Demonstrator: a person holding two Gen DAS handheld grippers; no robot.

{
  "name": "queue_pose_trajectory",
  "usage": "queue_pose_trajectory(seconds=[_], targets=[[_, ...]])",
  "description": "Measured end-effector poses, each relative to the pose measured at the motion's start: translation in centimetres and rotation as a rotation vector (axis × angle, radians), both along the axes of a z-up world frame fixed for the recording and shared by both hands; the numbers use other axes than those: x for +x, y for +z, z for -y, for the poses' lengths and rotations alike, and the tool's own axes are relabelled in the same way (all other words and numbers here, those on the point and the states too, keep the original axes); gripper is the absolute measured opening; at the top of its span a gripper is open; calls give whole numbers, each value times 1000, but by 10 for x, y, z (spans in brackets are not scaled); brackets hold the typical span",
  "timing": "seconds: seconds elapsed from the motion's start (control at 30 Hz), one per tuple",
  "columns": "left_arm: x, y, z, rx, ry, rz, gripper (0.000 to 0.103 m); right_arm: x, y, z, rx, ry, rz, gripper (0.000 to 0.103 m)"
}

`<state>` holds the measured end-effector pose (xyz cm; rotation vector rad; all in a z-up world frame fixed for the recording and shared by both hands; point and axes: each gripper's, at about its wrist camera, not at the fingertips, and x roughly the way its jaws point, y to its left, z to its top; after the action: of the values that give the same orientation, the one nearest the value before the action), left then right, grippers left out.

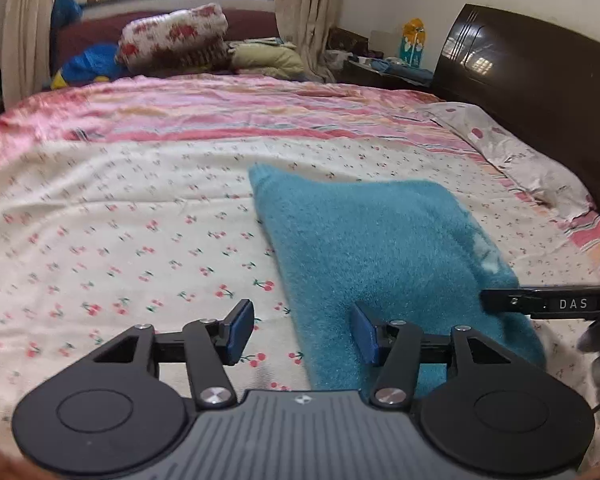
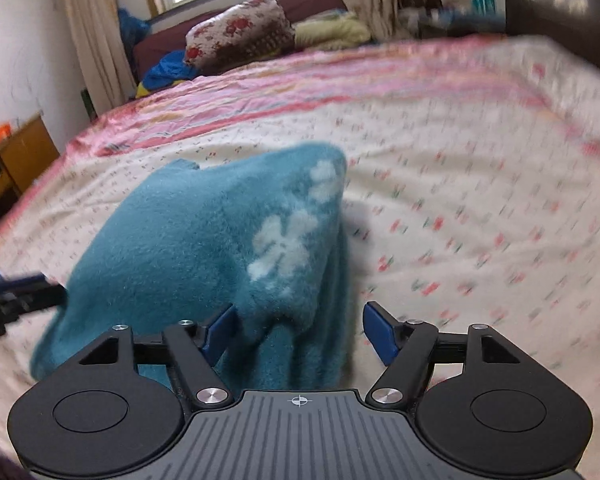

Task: Fold small clothes

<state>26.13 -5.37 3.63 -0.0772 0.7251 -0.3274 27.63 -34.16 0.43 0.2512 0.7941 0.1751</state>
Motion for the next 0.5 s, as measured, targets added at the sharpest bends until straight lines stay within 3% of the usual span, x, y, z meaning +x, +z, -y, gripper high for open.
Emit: queue_pose_trajectory(seconds=[0.1,0.2,0.5], targets=[[3,-6,-5,-29,3,6,74,8,-14,12,100,-18,-23,87],[3,-9,-15,-83,4,-14,73,10,-25,25,229,-16,-54,87],[21,-8,-10,-207,-56,-49,73,21,-35,30,411,33,-68,89]])
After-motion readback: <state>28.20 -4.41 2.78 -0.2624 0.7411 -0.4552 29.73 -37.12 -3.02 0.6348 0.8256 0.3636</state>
